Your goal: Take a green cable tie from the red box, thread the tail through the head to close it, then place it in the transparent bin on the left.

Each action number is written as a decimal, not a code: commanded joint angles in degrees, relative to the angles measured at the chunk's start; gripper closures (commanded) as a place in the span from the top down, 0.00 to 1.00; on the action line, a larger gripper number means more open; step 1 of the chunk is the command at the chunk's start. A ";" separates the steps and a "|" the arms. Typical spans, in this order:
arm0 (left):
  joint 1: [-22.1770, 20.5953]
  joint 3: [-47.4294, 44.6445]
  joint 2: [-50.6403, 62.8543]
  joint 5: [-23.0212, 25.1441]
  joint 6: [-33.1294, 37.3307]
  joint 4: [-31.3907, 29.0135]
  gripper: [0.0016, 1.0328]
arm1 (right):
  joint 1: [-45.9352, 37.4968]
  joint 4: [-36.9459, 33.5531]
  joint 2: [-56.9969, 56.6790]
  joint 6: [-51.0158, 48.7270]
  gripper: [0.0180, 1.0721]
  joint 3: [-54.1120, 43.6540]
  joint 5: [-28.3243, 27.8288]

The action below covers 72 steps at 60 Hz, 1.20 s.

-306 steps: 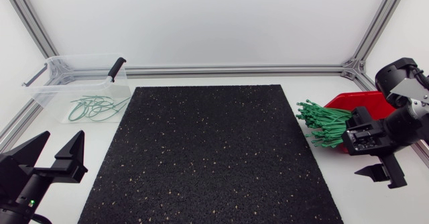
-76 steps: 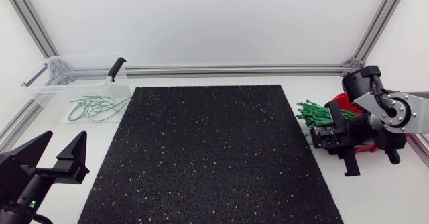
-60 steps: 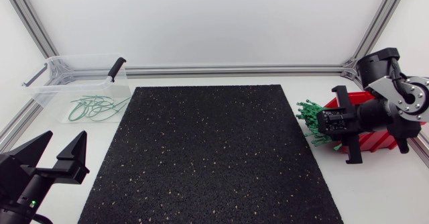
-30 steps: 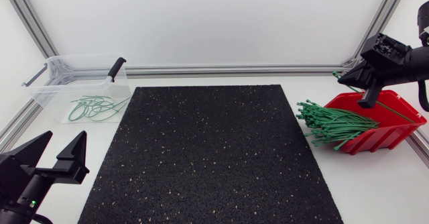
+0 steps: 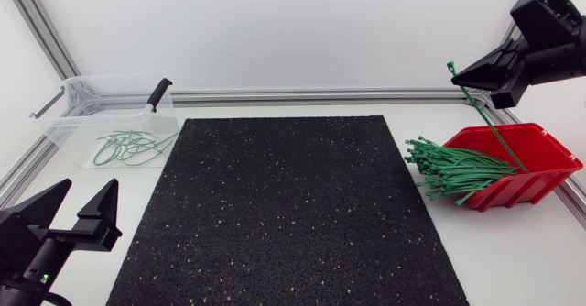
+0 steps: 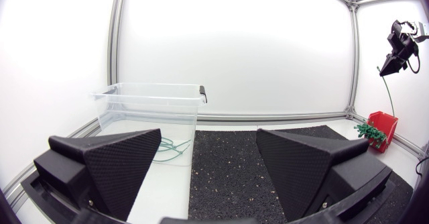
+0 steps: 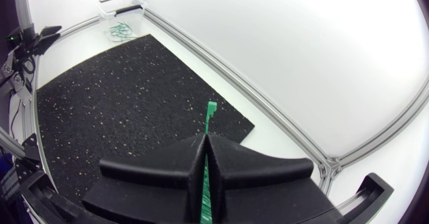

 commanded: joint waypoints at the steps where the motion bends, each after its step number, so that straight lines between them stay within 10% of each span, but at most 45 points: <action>1: -0.43 -2.26 -0.23 -0.42 -0.99 -1.26 0.96 | 3.92 -1.22 -4.17 4.62 0.05 1.99 -0.46; 37: -0.52 -2.26 -0.32 -0.69 -1.08 -1.35 0.96 | 24.93 4.58 -11.64 40.92 0.05 4.89 -3.71; 72: -0.61 -2.26 -0.23 -0.69 -0.99 -1.44 0.96 | 32.49 32.18 -4.96 61.31 0.05 -18.05 -8.37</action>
